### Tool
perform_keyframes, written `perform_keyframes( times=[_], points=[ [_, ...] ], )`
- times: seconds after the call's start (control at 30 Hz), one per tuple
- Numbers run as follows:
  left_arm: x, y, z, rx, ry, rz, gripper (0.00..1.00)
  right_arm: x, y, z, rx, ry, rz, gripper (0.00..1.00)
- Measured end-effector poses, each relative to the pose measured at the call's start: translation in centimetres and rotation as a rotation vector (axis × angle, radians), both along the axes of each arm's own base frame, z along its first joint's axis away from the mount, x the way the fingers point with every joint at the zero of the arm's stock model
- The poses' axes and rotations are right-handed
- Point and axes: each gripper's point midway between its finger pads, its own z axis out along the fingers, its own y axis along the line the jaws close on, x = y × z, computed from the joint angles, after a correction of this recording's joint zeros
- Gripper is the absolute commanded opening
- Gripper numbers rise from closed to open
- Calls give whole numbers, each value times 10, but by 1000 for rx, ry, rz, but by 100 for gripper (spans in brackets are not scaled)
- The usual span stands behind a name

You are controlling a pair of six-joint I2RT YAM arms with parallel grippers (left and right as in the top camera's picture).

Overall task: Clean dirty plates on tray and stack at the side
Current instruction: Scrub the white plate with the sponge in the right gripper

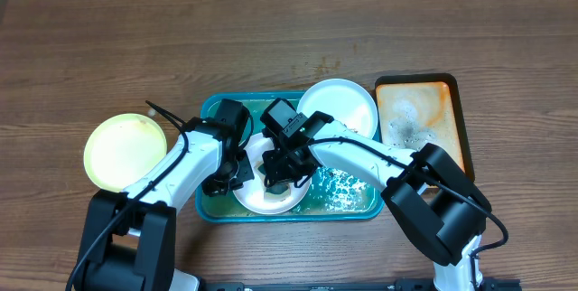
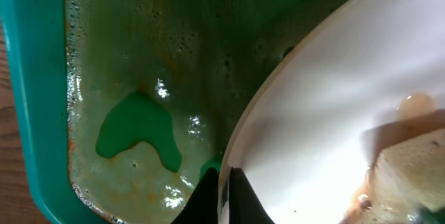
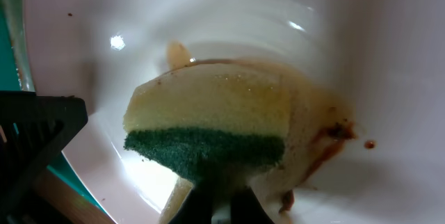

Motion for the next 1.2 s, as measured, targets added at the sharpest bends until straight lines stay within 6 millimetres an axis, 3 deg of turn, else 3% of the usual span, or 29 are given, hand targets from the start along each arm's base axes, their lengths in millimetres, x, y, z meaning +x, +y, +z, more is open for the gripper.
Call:
perform_keyframes(
  times=[0.27, 0.57, 0.9, 1.07, 1.2],
  points=[
    [0, 1, -4, 0, -11, 2, 4, 9, -13, -3, -86, -34, -53, 4],
    [0, 1, -4, -2, -19, 3, 4, 33, -31, -4, -173, -130, -126, 4],
    [0, 0, -4, -3, -20, 3, 4, 47, -33, -1, -180, -190, -148, 4],
    [0, 0, -4, -3, -20, 3, 4, 53, -39, 11, -194, -239, -164, 4],
    [0, 0, -4, -3, -20, 3, 4, 66, -47, 43, -169, -309, -202, 4]
  ],
)
